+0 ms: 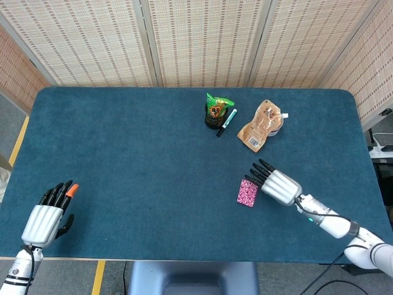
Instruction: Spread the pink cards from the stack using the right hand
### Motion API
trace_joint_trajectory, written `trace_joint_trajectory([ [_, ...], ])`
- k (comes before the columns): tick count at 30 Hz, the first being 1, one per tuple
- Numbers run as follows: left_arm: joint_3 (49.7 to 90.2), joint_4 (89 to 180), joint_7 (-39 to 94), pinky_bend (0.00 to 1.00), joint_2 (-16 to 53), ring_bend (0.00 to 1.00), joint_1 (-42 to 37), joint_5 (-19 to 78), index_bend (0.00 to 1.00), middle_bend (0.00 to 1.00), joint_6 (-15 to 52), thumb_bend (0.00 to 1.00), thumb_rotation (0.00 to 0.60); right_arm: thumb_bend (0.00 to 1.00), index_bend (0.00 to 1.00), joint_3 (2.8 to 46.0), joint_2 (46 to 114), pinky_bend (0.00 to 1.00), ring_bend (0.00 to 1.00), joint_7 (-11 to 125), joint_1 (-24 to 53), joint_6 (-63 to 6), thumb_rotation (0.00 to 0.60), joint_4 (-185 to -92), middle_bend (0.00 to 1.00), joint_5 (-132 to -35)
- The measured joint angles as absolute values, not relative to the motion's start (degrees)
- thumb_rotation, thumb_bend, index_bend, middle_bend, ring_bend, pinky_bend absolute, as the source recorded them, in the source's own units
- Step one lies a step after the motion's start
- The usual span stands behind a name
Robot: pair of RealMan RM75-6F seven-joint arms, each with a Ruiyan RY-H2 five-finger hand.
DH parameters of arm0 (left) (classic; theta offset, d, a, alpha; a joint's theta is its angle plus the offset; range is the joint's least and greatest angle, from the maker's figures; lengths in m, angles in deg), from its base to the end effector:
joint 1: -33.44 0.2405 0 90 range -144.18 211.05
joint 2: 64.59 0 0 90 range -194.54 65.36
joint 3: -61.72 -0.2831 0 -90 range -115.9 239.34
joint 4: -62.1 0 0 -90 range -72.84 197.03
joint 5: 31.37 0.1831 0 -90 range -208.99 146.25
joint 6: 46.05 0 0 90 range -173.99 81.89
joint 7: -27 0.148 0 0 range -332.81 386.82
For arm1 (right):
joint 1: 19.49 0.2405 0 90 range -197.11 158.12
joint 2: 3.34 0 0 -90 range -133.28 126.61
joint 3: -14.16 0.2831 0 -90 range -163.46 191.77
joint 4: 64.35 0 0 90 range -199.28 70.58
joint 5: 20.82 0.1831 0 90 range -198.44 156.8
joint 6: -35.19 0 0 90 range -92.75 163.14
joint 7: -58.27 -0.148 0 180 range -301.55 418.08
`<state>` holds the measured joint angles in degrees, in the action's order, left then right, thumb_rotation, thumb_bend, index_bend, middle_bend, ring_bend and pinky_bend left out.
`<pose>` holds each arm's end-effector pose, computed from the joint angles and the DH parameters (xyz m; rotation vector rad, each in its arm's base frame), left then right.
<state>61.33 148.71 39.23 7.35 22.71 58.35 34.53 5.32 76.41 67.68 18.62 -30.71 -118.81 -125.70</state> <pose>-0.3130 0.2065 0.1346 -1.6345 -0.7477 -0.8006 -0.2810 -0.3418 0.0790 2.2430 -0.0117 0.5356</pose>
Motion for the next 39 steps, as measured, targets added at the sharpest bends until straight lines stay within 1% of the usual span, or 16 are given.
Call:
trace_joint_trajectory([
  [6, 61.2, 149.0, 39.9, 0.18, 7.5, 0.06, 22.8, 58.3, 0.0, 0.01, 34.5, 0.47, 0.6, 0.23, 0.0, 3.7, 75.8, 0.08, 0.0, 65.0, 17.5, -30.4, 0.6, -113.9, 0.09, -125.9],
  [11, 61.3, 148.7, 40.3, 0.18, 7.9, 0.06, 22.5, 57.9, 0.0, 0.02, 33.8, 0.47, 0.6, 0.23, 0.02, 3.1, 77.2, 0.08, 0.0, 63.6, 16.7, -30.4, 0.6, -110.3, 0.09, -126.1],
  [19, 61.4, 148.6, 40.0, 0.18, 7.8, 0.06, 22.5, 57.6, 0.0, 0.02, 33.8, 0.47, 0.6, 0.23, 0.09, 2.6, 80.8, 0.09, 0.0, 61.9, 16.5, -30.0, 0.6, -105.0, 0.11, -126.6],
  [28, 61.4, 148.6, 40.1, 0.18, 7.8, 0.06, 22.5, 57.7, 0.0, 0.02, 33.9, 0.46, 0.6, 0.23, 0.19, 2.6, 83.9, 0.11, 0.01, 60.4, 16.9, -31.1, 0.6, -102.0, 0.17, -127.0],
  [39, 61.4, 148.6, 40.1, 0.18, 7.7, 0.06, 22.5, 57.7, 0.0, 0.02, 33.8, 0.46, 0.6, 0.23, 0.22, 2.3, 85.6, 0.11, 0.02, 59.3, 17.1, -31.1, 0.6, -100.1, 0.19, -127.0],
])
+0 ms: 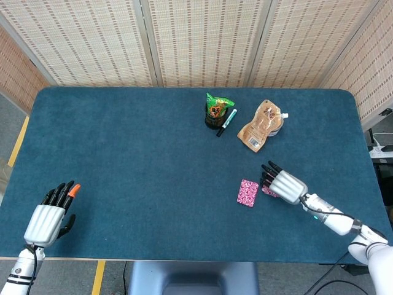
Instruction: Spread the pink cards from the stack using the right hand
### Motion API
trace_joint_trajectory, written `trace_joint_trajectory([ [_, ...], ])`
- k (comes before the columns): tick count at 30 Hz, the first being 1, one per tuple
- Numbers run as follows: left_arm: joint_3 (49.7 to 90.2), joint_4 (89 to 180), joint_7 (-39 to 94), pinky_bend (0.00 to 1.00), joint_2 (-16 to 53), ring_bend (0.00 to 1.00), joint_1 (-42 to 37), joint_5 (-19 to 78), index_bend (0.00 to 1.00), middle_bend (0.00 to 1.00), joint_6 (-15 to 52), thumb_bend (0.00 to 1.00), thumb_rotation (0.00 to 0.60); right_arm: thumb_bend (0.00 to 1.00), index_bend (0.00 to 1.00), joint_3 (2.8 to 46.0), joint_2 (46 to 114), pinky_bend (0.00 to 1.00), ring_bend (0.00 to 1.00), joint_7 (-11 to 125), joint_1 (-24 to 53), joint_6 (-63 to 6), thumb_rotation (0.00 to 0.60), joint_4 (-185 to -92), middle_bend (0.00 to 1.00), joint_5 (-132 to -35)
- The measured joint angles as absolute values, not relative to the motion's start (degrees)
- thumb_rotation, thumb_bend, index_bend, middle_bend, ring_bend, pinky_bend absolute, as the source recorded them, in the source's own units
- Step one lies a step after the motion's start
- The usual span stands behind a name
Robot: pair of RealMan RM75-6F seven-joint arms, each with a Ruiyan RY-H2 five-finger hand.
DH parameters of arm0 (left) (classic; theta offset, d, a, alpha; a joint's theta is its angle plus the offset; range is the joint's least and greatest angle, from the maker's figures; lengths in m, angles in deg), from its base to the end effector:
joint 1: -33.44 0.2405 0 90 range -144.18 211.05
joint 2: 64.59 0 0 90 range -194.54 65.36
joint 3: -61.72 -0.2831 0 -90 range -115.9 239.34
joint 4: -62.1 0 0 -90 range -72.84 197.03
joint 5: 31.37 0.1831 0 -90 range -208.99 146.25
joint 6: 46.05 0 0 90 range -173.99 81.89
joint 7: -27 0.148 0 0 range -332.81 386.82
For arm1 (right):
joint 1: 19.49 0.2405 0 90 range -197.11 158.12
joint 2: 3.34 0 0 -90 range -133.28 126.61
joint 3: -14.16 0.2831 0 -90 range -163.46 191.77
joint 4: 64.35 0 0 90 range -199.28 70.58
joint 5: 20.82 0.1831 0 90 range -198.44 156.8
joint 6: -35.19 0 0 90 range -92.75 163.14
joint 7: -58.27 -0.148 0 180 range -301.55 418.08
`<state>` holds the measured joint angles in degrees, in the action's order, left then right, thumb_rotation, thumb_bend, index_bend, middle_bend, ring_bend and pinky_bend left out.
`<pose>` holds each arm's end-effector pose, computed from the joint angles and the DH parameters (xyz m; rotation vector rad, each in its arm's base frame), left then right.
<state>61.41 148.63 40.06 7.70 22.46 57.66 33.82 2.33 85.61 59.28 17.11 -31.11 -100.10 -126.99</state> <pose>-0.3139 0.2081 0.1318 -1.6378 -0.7493 -0.7840 -0.3156 -0.3490 0.0535 2.2640 -0.0313 0.4474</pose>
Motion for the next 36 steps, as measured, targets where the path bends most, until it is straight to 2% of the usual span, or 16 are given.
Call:
trace_joint_trajectory([
  [23, 61.4, 148.7, 40.3, 0.18, 7.8, 0.07, 22.4, 57.5, 0.0, 0.02, 33.7, 0.46, 0.6, 0.23, 0.26, 2.5, 86.5, 0.11, 0.03, 58.9, 17.2, -30.9, 0.6, -98.9, 0.22, -125.9],
  [36, 61.3, 148.7, 40.2, 0.18, 7.7, 0.08, 22.3, 57.5, 0.0, 0.03, 33.5, 0.46, 0.6, 0.23, 0.32, 2.5, 86.7, 0.11, 0.07, 58.9, 17.2, -30.5, 0.6, -98.8, 0.26, -125.6],
])
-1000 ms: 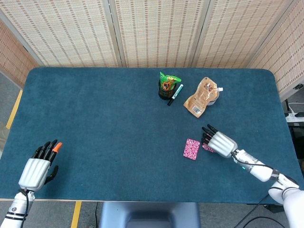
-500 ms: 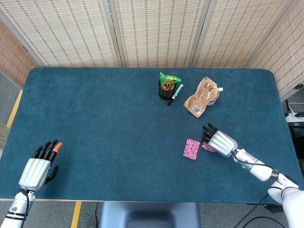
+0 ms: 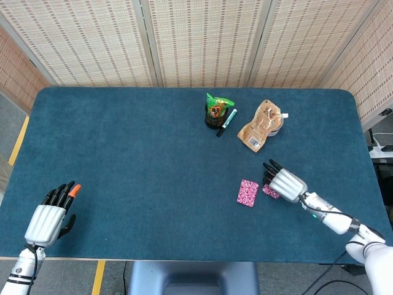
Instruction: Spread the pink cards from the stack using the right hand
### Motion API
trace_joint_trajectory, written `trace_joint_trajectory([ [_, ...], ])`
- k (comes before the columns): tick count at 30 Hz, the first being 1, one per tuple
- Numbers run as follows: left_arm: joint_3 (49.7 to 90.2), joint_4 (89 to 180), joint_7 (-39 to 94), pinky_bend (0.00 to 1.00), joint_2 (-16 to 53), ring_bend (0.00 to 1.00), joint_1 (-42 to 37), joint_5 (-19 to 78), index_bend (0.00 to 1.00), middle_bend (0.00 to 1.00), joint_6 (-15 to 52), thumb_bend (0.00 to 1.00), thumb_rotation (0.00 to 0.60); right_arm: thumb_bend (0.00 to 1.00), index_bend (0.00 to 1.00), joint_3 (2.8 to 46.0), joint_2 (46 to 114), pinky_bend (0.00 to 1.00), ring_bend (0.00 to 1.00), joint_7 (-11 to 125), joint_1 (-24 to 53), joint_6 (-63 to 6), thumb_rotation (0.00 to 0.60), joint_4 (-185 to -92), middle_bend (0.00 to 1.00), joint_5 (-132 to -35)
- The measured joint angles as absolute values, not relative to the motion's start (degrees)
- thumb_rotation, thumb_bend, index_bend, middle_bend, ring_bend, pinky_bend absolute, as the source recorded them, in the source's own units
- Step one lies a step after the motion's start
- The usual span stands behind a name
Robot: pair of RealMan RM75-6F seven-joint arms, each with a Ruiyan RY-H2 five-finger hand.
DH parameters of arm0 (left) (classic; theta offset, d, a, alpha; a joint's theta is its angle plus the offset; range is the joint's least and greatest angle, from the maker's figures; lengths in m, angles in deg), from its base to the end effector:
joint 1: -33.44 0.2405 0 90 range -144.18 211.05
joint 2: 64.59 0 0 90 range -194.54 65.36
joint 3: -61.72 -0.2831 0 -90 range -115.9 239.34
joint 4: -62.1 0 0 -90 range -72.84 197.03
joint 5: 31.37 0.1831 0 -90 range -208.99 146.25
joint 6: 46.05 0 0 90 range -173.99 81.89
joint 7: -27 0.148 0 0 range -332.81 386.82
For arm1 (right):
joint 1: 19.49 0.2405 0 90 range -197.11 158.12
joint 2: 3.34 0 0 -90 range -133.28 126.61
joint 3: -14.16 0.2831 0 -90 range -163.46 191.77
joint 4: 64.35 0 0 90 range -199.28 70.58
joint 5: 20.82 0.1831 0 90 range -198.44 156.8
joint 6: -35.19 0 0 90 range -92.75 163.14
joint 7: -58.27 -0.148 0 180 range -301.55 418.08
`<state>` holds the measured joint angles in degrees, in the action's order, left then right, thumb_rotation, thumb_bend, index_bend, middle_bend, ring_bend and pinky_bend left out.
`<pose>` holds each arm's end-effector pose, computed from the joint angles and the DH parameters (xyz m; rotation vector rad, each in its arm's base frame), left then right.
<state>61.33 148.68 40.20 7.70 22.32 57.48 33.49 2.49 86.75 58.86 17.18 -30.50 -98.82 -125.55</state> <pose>-0.3141 0.2086 0.1309 -1.6421 -0.7522 -0.7785 -0.3164 -0.3529 0.0504 2.2427 -0.0544 0.4448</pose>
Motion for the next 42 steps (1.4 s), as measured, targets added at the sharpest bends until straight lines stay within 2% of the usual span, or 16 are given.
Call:
trace_joint_trajectory([
  [8, 61.3, 148.7, 40.1, 0.18, 7.7, 0.08, 22.4, 57.6, 0.0, 0.03, 33.6, 0.46, 0.6, 0.23, 0.37, 2.5, 86.9, 0.12, 0.09, 58.8, 17.1, -30.9, 0.6, -98.7, 0.29, -125.5],
  [19, 61.3, 148.8, 40.3, 0.18, 7.7, 0.08, 22.4, 57.5, 0.0, 0.03, 33.7, 0.46, 0.6, 0.23, 0.56, 2.4, 87.8, 0.13, 0.17, 58.3, 16.8, -32.2, 0.6, -97.1, 0.41, -125.7],
  [27, 61.3, 148.8, 40.4, 0.18, 7.7, 0.08, 22.4, 57.6, 0.0, 0.03, 33.7, 0.46, 0.6, 0.23, 0.59, 2.4, 87.9, 0.14, 0.19, 58.2, 16.9, -32.6, 0.6, -96.9, 0.42, -125.8],
  [36, 61.3, 149.0, 40.3, 0.18, 7.6, 0.08, 22.4, 57.6, 0.0, 0.03, 33.7, 0.46, 0.6, 0.23, 0.69, 2.6, 87.3, 0.14, 0.25, 59.1, 17.1, -33.2, 0.6, -97.7, 0.48, -125.9],
  [42, 61.3, 148.9, 40.2, 0.18, 7.6, 0.08, 22.4, 57.7, 0.0, 0.03, 33.7, 0.46, 0.6, 0.23, 0.72, 2.6, 86.8, 0.14, 0.26, 60.0, 17.2, -33.0, 0.6, -98.5, 0.5, -125.8],
])
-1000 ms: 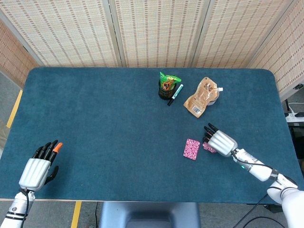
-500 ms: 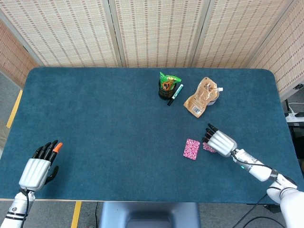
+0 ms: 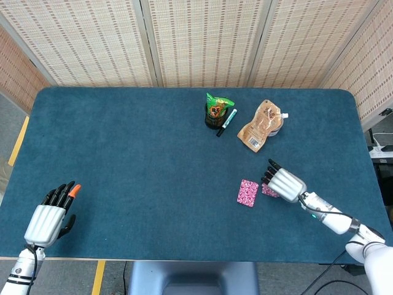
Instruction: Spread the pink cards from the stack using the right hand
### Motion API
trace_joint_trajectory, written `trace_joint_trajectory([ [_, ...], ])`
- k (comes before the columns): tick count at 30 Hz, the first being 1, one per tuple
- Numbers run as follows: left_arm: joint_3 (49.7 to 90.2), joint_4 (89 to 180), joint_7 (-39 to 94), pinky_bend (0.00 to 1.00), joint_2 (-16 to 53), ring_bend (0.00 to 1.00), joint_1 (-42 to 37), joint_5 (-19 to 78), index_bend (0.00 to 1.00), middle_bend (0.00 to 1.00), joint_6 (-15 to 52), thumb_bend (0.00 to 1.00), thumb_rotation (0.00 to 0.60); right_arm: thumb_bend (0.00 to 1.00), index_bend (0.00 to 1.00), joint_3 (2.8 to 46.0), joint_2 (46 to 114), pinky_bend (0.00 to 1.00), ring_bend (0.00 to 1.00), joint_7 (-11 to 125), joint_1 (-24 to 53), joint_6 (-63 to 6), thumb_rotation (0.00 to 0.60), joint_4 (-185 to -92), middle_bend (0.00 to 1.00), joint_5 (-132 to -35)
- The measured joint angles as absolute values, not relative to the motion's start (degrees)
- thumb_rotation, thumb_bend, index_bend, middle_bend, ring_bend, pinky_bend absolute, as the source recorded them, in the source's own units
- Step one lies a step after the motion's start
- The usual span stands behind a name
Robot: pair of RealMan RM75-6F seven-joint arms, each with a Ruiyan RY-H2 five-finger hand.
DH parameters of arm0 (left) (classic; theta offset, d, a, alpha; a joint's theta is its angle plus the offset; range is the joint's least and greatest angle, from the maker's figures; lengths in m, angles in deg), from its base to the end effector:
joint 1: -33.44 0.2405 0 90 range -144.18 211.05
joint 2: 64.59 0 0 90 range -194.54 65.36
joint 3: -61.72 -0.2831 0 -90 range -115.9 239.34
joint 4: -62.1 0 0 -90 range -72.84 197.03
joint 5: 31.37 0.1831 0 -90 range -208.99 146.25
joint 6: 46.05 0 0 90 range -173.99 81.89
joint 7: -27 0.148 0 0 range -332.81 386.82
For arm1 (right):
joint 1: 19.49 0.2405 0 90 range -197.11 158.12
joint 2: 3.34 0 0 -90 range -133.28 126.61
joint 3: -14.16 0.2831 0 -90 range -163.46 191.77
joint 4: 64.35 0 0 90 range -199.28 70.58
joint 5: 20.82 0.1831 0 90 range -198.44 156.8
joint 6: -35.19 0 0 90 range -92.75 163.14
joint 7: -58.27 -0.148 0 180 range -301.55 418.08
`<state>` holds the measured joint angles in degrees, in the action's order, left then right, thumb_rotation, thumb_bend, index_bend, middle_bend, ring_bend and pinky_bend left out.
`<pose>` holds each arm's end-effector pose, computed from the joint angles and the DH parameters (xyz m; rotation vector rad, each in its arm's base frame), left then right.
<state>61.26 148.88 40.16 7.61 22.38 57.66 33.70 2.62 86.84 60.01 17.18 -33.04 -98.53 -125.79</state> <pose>-0.3133 0.2079 0.1313 -1.6420 -0.7517 -0.7830 -0.3103 -0.3526 0.0527 2.2299 -0.0035 0.4816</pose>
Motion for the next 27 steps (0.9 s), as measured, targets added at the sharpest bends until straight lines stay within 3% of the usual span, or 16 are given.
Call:
trace_joint_trajectory([
  [11, 61.2, 148.8, 40.3, 0.18, 7.7, 0.08, 22.3, 57.8, 0.0, 0.03, 33.7, 0.47, 0.6, 0.23, 0.74, 2.6, 85.6, 0.14, 0.28, 62.7, 17.4, -34.6, 0.6, -100.4, 0.52, -126.5],
  [27, 60.9, 149.2, 40.2, 0.18, 7.5, 0.08, 22.6, 58.7, 0.0, 0.03, 34.5, 0.46, 0.6, 0.23, 0.74, 1.6, 78.8, 0.15, 0.29, 71.3, 16.2, -39.5, 0.6, -113.6, 0.52, -129.8],
])
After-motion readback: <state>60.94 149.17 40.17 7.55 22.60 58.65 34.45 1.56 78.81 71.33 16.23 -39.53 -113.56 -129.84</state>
